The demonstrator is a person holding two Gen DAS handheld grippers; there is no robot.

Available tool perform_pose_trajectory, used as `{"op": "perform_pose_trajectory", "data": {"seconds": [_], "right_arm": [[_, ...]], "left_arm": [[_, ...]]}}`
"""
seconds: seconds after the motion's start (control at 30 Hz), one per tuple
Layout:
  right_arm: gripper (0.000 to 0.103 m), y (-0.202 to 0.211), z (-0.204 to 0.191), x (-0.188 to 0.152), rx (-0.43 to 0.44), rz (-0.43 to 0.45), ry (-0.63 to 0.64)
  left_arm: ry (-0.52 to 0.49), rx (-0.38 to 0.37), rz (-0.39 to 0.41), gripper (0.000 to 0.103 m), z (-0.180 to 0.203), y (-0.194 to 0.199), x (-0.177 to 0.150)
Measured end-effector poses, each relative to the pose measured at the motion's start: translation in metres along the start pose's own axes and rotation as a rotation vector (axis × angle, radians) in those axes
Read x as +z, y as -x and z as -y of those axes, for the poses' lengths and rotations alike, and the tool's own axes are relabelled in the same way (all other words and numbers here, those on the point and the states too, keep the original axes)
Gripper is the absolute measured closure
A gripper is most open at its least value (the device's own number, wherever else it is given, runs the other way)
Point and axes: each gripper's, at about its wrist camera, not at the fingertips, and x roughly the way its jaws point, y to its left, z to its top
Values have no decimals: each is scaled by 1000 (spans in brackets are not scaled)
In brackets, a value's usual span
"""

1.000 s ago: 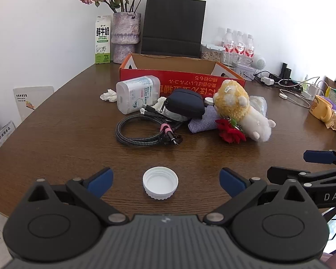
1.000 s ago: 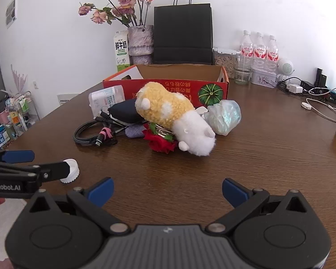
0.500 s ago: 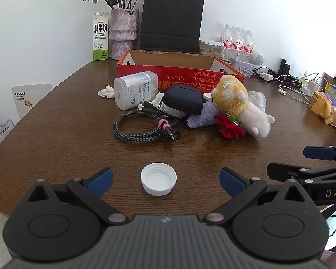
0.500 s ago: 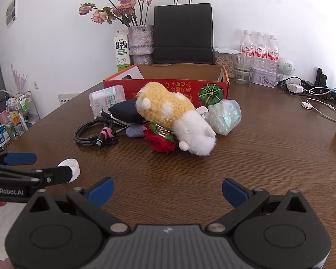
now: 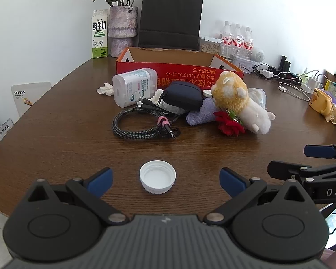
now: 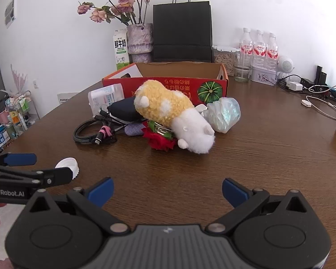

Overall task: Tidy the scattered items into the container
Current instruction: 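Move left gripper toward white bottle cap while right gripper approaches plush toy, then close left gripper on white bottle cap while right gripper grasps yellow plush toy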

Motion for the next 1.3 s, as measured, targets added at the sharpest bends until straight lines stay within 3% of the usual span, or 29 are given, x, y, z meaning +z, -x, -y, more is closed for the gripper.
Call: {"op": "perform_pose_trajectory", "data": {"seconds": [0.9, 1.03, 1.2, 1.3], "right_arm": [[0, -9, 2, -4, 3, -24, -9], [0, -13, 3, -3, 2, -37, -16], [0, -20, 5, -4, 3, -56, -24], [0, -25, 6, -3, 5, -64, -30]], "left_arm": [[35, -34, -18, 0, -7, -10, -5], [60, -45, -47, 15, -11, -19, -6], [52, -47, -62, 20, -11, -26, -7], [37, -37, -57, 29, -9, -27, -7]]}}
